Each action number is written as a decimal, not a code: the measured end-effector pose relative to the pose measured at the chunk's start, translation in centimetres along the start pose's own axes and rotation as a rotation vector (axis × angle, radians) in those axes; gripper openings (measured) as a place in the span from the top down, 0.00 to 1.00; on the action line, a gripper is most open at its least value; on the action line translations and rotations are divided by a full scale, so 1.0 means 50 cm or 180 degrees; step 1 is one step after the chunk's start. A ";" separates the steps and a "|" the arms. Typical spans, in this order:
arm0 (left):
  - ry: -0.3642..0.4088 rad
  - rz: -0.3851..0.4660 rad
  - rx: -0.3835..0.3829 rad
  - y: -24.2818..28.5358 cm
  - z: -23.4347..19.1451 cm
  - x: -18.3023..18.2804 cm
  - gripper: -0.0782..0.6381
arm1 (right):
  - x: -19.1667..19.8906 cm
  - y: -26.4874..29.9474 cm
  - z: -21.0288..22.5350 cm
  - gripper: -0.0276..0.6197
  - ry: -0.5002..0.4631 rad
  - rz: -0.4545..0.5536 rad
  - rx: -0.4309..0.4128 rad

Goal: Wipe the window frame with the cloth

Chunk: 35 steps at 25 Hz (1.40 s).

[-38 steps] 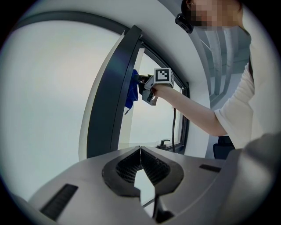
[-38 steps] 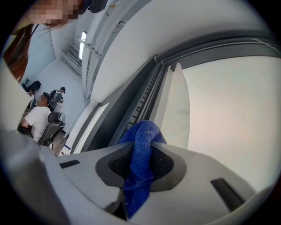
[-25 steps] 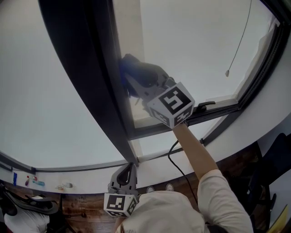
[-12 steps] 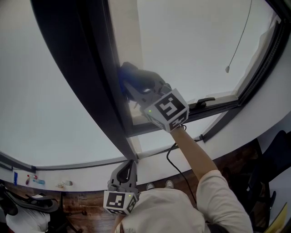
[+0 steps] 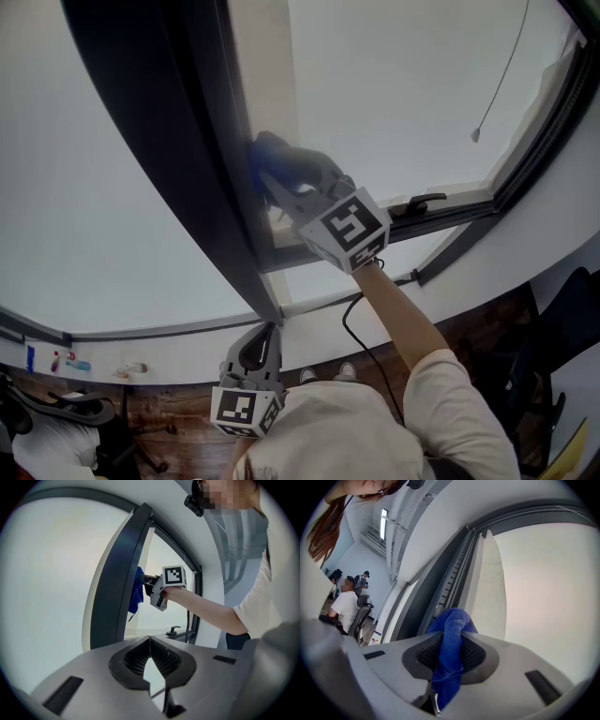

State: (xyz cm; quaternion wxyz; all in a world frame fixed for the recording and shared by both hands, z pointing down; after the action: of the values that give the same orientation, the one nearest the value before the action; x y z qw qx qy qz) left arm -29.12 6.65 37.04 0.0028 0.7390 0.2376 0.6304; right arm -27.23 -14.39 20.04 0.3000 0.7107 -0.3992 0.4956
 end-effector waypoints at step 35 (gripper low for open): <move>-0.0146 -0.0014 0.0046 0.027 -0.018 0.014 0.88 | 0.203 0.006 -0.068 0.84 0.0221 -0.0304 0.0002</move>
State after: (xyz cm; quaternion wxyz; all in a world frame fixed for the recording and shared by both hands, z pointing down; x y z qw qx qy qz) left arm -29.42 5.44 38.26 0.0043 0.7527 0.2436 0.6116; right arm -27.12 -14.47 30.75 0.3368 0.7114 -0.3540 0.5052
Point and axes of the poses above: the fingertips, and each gripper's own axes: y forward along the fingers, z to its right, x out of its underside, the point moved 4 cm from there along -y, backward along the fingers, and after that the axes turned 8 degrees about -z, right-handed, at the moved point
